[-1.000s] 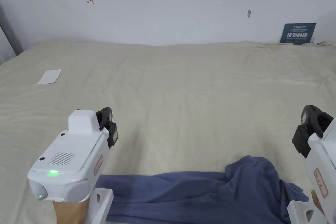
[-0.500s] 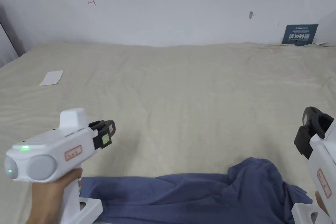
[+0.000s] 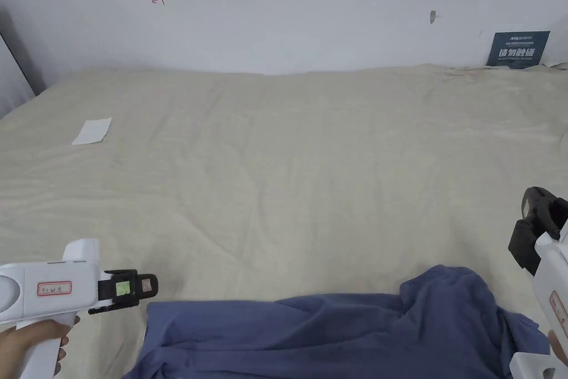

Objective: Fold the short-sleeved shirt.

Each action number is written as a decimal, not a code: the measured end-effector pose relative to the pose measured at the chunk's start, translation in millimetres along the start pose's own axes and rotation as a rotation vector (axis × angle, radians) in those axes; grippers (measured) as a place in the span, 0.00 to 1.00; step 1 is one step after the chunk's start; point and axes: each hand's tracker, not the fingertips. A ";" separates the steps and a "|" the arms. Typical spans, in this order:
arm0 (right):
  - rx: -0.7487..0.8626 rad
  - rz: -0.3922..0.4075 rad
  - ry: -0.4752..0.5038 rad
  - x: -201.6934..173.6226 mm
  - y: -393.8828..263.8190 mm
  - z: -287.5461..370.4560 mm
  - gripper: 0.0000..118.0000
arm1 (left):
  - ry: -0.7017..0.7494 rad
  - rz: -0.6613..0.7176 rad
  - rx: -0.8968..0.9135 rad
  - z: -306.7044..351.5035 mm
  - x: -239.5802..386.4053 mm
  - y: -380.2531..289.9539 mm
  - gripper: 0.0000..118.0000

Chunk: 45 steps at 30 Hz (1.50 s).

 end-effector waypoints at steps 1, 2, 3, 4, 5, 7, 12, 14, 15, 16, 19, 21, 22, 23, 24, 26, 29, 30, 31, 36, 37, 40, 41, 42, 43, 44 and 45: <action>-0.004 0.002 0.000 -0.5 -1.3 -0.8 0.00 | 0.000 0.016 -0.011 -3.5 -7.0 -3.4 0.00; -0.010 0.003 0.000 -0.9 -2.3 -1.6 0.00 | -0.012 0.038 -0.034 -7.3 -12.9 -6.1 0.00; -0.016 0.003 0.001 -1.4 -3.5 -2.4 0.00 | -0.021 0.066 -0.057 -10.4 -17.8 -9.5 0.02; -0.021 0.004 0.002 -1.9 -4.7 -3.0 0.00 | -0.019 0.071 -0.070 -14.6 -21.8 -12.5 0.05; -0.024 0.007 0.003 -2.4 -5.8 -3.0 0.00 | -0.016 0.077 -0.084 -18.6 -25.0 -15.0 0.11; -0.031 0.014 0.003 -3.1 -7.8 -3.4 0.00 | -0.005 0.080 -0.097 -24.9 -29.9 -19.5 0.35; -0.052 0.017 0.006 4.4 -14.0 -7.1 0.00 | 0.055 0.115 -0.131 -39.2 -37.2 -25.1 0.79; -0.057 0.018 0.005 5.9 -17.0 -9.2 0.00 | 0.059 0.115 -0.126 -41.4 -38.2 -26.1 0.79; -0.058 0.017 0.005 6.4 -17.8 -9.9 0.00 | 0.058 0.121 -0.135 -42.8 -41.0 -24.8 0.79; -0.060 0.017 0.005 6.6 -18.4 -10.7 0.00 | 0.056 0.131 -0.148 -45.3 -41.2 -24.8 0.79; -0.067 0.016 0.007 7.2 -21.4 -12.6 0.00 | 0.054 0.129 -0.175 -51.5 -38.5 -27.5 0.78; -0.073 0.017 0.009 7.2 -23.2 -13.5 0.00 | 0.053 0.102 -0.179 -54.3 -33.3 -30.1 0.78; -0.076 0.019 0.010 7.2 -24.1 -14.3 0.00 | 0.053 0.093 -0.183 -55.8 -31.1 -30.4 0.77; -0.078 0.020 0.011 7.2 -24.7 -14.8 0.00 | 0.054 0.088 -0.187 -56.6 -31.0 -30.8 0.76; -0.079 0.021 0.013 7.5 -25.4 -15.5 0.00 | 0.059 0.083 -0.188 -56.6 -29.2 -30.8 0.74; -0.083 0.021 0.017 7.8 -26.4 -16.8 0.00 | 0.052 0.070 -0.183 -53.8 -26.8 -30.3 0.59; -0.088 0.014 0.019 8.0 -28.1 -16.5 0.00 | 0.037 0.072 -0.182 -53.8 -25.6 -30.4 0.45; -0.090 0.010 0.020 8.2 -28.5 -16.5 0.00 | 0.026 0.072 -0.186 -54.5 -23.4 -30.6 0.42; -0.091 0.006 0.020 8.5 -29.0 -16.9 0.00 | 0.016 0.068 -0.187 -54.2 -20.0 -31.9 0.39; -0.097 0.002 0.024 9.3 -30.5 -16.6 0.00 | 0.037 0.009 -0.205 -61.1 -5.8 -34.7 0.07; -0.098 0.000 0.025 9.4 -29.9 -15.2 0.00 | 0.061 -0.004 -0.190 -60.7 -3.8 -35.3 0.05; -0.096 0.001 0.024 10.3 -29.7 -15.2 0.00 | 0.051 -0.004 -0.188 -59.1 -1.5 -35.0 0.03; -0.096 0.001 0.025 11.2 -29.5 -14.7 0.00 | 0.064 -0.017 -0.180 -57.4 1.4 -35.2 0.02; -0.096 -0.001 0.025 12.0 -29.4 -14.8 0.00 | 0.069 -0.020 -0.181 -55.4 4.2 -34.3 0.02; -0.096 -0.002 0.025 12.5 -29.5 -15.2 0.00 | 0.075 -0.024 -0.173 -53.5 4.5 -32.5 0.01; -0.097 -0.002 0.025 12.9 -29.4 -15.6 0.00 | 0.076 -0.029 -0.165 -49.7 6.7 -30.8 0.01; -0.097 -0.002 0.025 13.3 -28.8 -15.2 0.00 | 0.078 -0.035 -0.160 -45.8 9.3 -28.5 0.01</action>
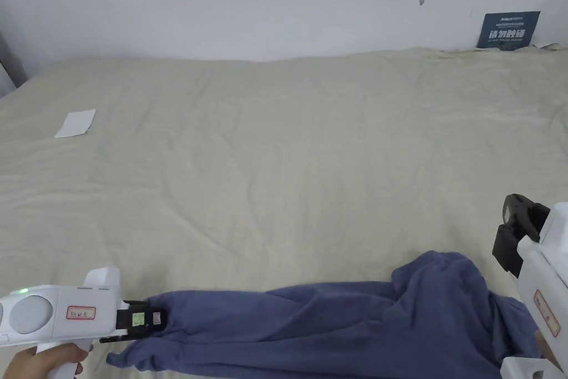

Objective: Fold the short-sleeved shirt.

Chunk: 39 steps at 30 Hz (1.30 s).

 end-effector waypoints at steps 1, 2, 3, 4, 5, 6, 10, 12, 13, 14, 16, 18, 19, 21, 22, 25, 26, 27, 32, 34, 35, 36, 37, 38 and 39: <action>0.000 0.000 0.001 0.0 0.2 -0.1 0.00 | 0.005 -0.005 0.008 4.2 1.3 1.9 0.01; 0.000 -0.001 0.001 0.0 0.3 -0.2 0.00 | 0.006 -0.006 0.006 9.3 3.6 4.6 0.00; 0.001 0.000 0.002 0.0 0.7 -0.1 0.00 | 0.020 -0.011 0.007 13.7 4.1 7.5 0.00; 0.002 0.001 0.002 0.1 1.4 0.7 0.00 | 0.021 -0.016 0.009 17.5 2.4 9.7 0.00; 0.003 0.002 0.001 0.1 1.8 0.9 0.00 | 0.022 -0.011 0.006 21.0 -0.9 12.5 0.00; 0.005 0.003 0.003 0.1 2.3 1.1 0.00 | 0.025 0.007 0.002 25.8 -3.0 15.0 0.00; 0.007 0.003 0.000 1.2 2.8 0.8 0.00 | 0.041 0.015 0.008 40.3 -11.0 17.8 0.00; 0.006 0.002 -0.002 3.7 3.3 1.9 0.00 | 0.064 0.023 0.015 47.2 -18.1 18.6 0.00; 0.006 0.000 -0.003 4.5 3.2 2.0 0.00 | 0.079 0.031 0.019 51.2 -22.4 19.0 0.00; 0.004 0.001 -0.005 4.9 3.1 1.8 0.00 | 0.088 0.041 0.021 55.2 -26.1 20.6 0.00; 0.003 0.000 -0.005 6.3 3.3 2.5 0.00 | 0.111 0.046 0.032 64.8 -33.0 20.8 0.00; 0.002 -0.001 -0.005 6.5 2.9 2.1 0.00 | 0.132 0.056 0.041 73.8 -37.6 22.3 0.00; 0.001 -0.002 -0.003 6.7 2.6 1.8 0.00 | 0.140 0.062 0.041 76.9 -39.3 23.0 0.00; -0.001 -0.004 -0.002 7.5 2.1 1.6 0.00 | 0.147 0.066 0.039 78.8 -38.5 23.4 0.00; -0.001 -0.005 0.000 7.2 1.9 1.5 0.00 | 0.153 0.090 0.034 77.6 -35.7 24.9 0.00; -0.001 -0.005 0.007 6.3 1.5 1.8 0.00 | 0.235 0.063 -0.013 63.9 -8.3 27.3 0.00; -0.001 -0.004 0.008 6.1 1.4 2.0 0.00 | 0.245 0.036 -0.022 59.5 2.4 28.5 0.00; -0.001 -0.003 0.009 6.0 1.3 2.4 0.00 | 0.249 0.020 -0.039 53.9 14.2 30.0 0.00; 0.002 -0.007 0.015 10.0 2.6 7.5 0.00 | 0.160 -0.056 -0.087 28.7 72.4 36.1 0.00; 0.004 -0.007 0.015 12.4 2.9 9.6 0.00 | 0.132 -0.114 -0.102 17.6 97.8 36.4 0.00; 0.006 -0.007 0.015 13.4 2.8 10.6 0.00 | 0.116 -0.127 -0.114 10.9 107.6 36.9 0.00; 0.007 -0.008 0.014 13.9 2.9 11.2 0.00 | 0.110 -0.130 -0.116 3.6 118.0 37.2 0.00; 0.008 -0.009 0.014 15.0 2.8 12.1 0.00 | 0.097 -0.140 -0.126 -4.6 127.8 37.4 0.00; 0.009 -0.011 0.013 16.0 2.6 13.0 0.00 | 0.094 -0.154 -0.130 -13.7 129.1 38.9 0.00; 0.010 -0.013 0.012 17.1 2.5 14.5 0.00 | 0.091 -0.166 -0.135 -21.6 138.0 38.0 0.00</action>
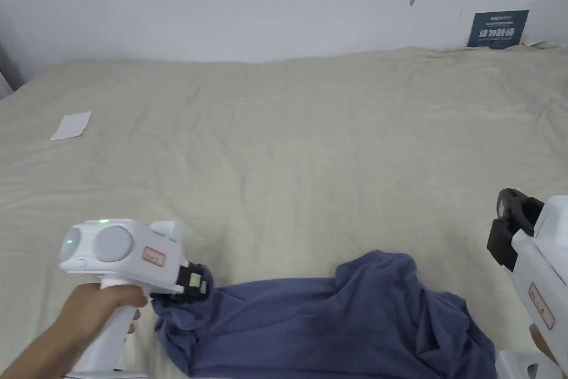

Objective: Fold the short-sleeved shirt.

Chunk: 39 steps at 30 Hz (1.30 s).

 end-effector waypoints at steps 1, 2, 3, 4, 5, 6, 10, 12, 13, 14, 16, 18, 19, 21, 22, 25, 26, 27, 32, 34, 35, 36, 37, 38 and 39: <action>0.001 0.000 0.000 1.4 0.1 1.9 0.00 | -0.003 -0.015 -0.005 -6.7 9.8 1.1 0.00; 0.001 0.000 -0.002 2.3 -0.1 2.8 0.00 | -0.007 -0.020 -0.008 -12.0 17.9 1.8 0.00; 0.000 0.001 -0.004 3.4 -0.4 3.5 0.00 | -0.024 -0.044 -0.024 -20.4 22.5 3.1 0.00; 0.000 0.003 -0.005 4.6 -0.8 4.2 0.00 | -0.036 -0.056 -0.033 -26.2 30.7 3.4 0.00; -0.001 0.003 -0.007 6.4 -1.2 5.0 0.00 | -0.038 -0.051 -0.031 -31.2 37.2 3.9 0.00; -0.002 0.001 -0.009 7.9 -2.0 5.6 0.00 | -0.048 -0.053 -0.035 -36.9 44.9 3.7 0.00; -0.007 -0.006 -0.016 11.4 -2.8 7.5 0.00 | -0.069 -0.072 -0.055 -59.2 68.4 1.6 0.00; -0.009 -0.002 -0.017 12.7 -3.3 8.1 0.00 | -0.048 -0.088 -0.057 -68.5 78.5 -1.7 0.00; -0.010 0.000 -0.018 13.6 -3.5 8.7 0.00 | -0.030 -0.101 -0.063 -74.4 80.9 -2.5 0.00; -0.011 0.001 -0.020 14.4 -3.7 9.0 0.00 | -0.012 -0.107 -0.064 -78.8 81.5 -3.2 0.00; -0.012 -0.002 -0.023 16.2 -4.3 9.5 0.00 | -0.010 -0.103 -0.070 -82.6 85.8 -6.5 0.04; -0.014 -0.005 -0.025 17.0 -4.7 9.4 0.00 | 0.000 -0.095 -0.062 -85.6 83.7 -6.3 0.18; -0.016 -0.004 -0.027 17.2 -4.8 9.1 0.00 | -0.004 -0.083 -0.059 -85.0 84.6 -6.4 0.33; -0.019 -0.001 -0.027 17.9 -5.5 9.0 0.00 | -0.070 -0.058 -0.058 -82.7 83.9 -5.5 0.61; -0.021 -0.001 -0.027 18.0 -5.8 8.7 0.00 | -0.093 -0.055 -0.054 -79.8 85.6 -6.1 0.66; -0.025 -0.001 -0.024 17.4 -6.4 8.1 0.00 | -0.103 -0.063 -0.023 -69.9 92.5 -8.8 0.99; -0.026 -0.002 -0.023 17.1 -6.6 7.8 0.00 | -0.110 -0.062 -0.007 -64.4 93.0 -9.2 1.00; -0.028 -0.003 -0.022 16.7 -6.7 7.2 0.00 | -0.118 -0.064 0.026 -55.4 96.3 -9.7 1.00; -0.032 0.001 -0.013 14.1 -5.6 5.1 0.00 | -0.140 -0.034 0.149 -19.9 82.2 -12.2 1.00; -0.032 0.003 -0.008 13.5 -5.0 4.4 0.00 | -0.106 -0.026 0.204 -6.2 71.2 -15.8 1.00; -0.031 0.003 -0.006 13.0 -4.9 4.0 0.00 | -0.084 -0.033 0.224 0.4 66.8 -16.8 1.00; -0.030 0.002 -0.004 12.4 -4.6 3.6 0.00 | -0.050 -0.042 0.242 5.3 61.8 -18.8 1.00; -0.030 0.001 -0.002 11.6 -4.1 3.5 0.00 | -0.004 -0.051 0.268 9.4 56.5 -21.9 0.97; -0.029 -0.001 0.000 11.1 -4.0 3.3 0.00 | 0.031 -0.067 0.302 12.2 52.1 -25.0 0.93; -0.028 -0.001 0.002 10.3 -3.7 3.1 0.00 | 0.067 -0.079 0.331 15.0 46.3 -28.3 0.86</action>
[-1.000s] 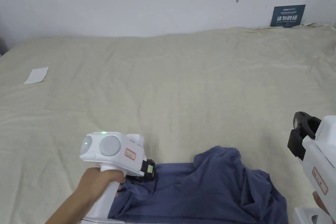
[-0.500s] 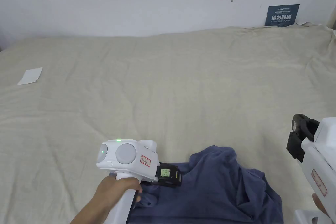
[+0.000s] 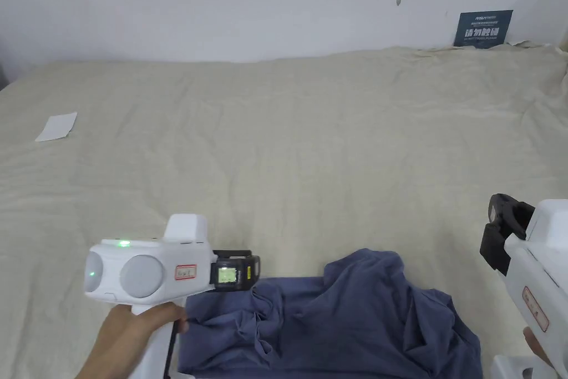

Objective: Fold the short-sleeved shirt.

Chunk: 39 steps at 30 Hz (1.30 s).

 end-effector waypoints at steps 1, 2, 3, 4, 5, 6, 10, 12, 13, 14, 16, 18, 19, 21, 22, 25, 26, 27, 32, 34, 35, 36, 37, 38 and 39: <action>0.000 0.001 0.002 -0.7 0.2 -0.2 0.00 | 0.028 0.000 0.023 2.6 -6.0 -3.7 0.76; 0.000 0.002 0.004 -1.4 0.5 -0.1 0.00 | 0.045 0.003 0.034 3.6 -11.1 -6.4 0.68; 0.000 0.002 0.006 -2.0 0.6 -0.3 0.00 | 0.056 0.008 0.040 4.2 -16.4 -10.5 0.60; 0.000 0.003 0.008 -2.4 0.6 -0.4 0.00 | 0.064 0.024 0.051 4.4 -22.5 -14.1 0.49; -0.001 0.004 0.008 -2.8 0.6 -0.5 0.00 | 0.061 0.045 0.061 4.6 -27.6 -17.6 0.37; -0.001 0.003 0.009 -3.0 0.7 -0.4 0.00 | 0.049 0.059 0.067 4.7 -33.0 -22.2 0.25; -0.005 0.004 0.009 -3.0 0.2 -0.4 0.00 | 0.061 0.093 0.095 -0.8 -42.4 -38.6 0.00; -0.007 0.005 0.009 -2.7 -0.2 -0.3 0.00 | 0.080 0.081 0.110 -6.2 -41.9 -46.4 0.00; -0.008 0.005 0.009 -2.5 -0.5 -0.2 0.00 | 0.092 0.073 0.122 -10.6 -40.8 -51.9 0.00; -0.009 0.004 0.009 -2.3 -0.7 -0.1 0.00 | 0.103 0.063 0.121 -14.9 -39.4 -56.0 0.00; -0.010 0.003 0.008 -1.6 -1.3 0.7 0.00 | 0.125 0.043 0.109 -26.1 -37.3 -65.2 0.00; -0.011 0.004 0.006 -0.5 -1.3 1.5 0.00 | 0.122 0.040 0.104 -34.4 -33.9 -74.1 0.00; -0.012 0.004 0.005 0.4 -1.6 1.8 0.00 | 0.124 0.035 0.101 -38.8 -31.6 -78.4 0.00; -0.015 0.004 0.001 2.3 -2.6 2.2 0.00 | 0.117 0.024 0.084 -46.8 -26.3 -85.9 0.00; -0.017 0.004 -0.001 3.0 -2.3 3.0 0.00 | 0.115 0.013 0.076 -49.7 -20.9 -89.0 0.00; -0.019 -0.001 -0.007 5.9 -3.7 3.9 0.00 | 0.097 -0.049 0.047 -58.7 -3.0 -99.0 0.00; -0.020 -0.003 -0.009 6.4 -3.9 4.0 0.00 | 0.095 -0.066 0.039 -62.0 2.8 -101.4 0.00; -0.021 -0.004 -0.012 7.0 -4.2 4.2 0.00 | 0.086 -0.074 0.025 -66.3 8.6 -103.0 0.00; -0.020 -0.003 -0.017 8.7 -4.8 5.6 0.00 | 0.042 -0.076 0.009 -77.2 36.1 -108.8 0.00; -0.021 -0.002 -0.018 9.5 -5.0 5.3 0.00 | 0.021 -0.084 0.013 -78.4 46.8 -107.3 0.00; -0.021 -0.003 -0.020 9.8 -5.1 5.1 0.00 | 0.013 -0.088 0.016 -78.5 51.5 -106.7 0.00; -0.021 -0.004 -0.022 10.3 -5.3 4.8 0.00 | -0.005 -0.097 0.019 -78.8 55.7 -107.2 0.00; -0.021 -0.007 -0.022 10.8 -5.5 4.5 0.00 | -0.006 -0.099 0.021 -79.6 60.2 -106.7 0.00; -0.022 -0.009 -0.023 10.9 -5.6 4.4 0.00 | -0.009 -0.100 0.022 -81.0 63.0 -106.1 0.00; -0.021 -0.010 -0.025 11.0 -5.8 4.2 0.00 | -0.015 -0.097 0.021 -82.4 66.0 -105.7 0.00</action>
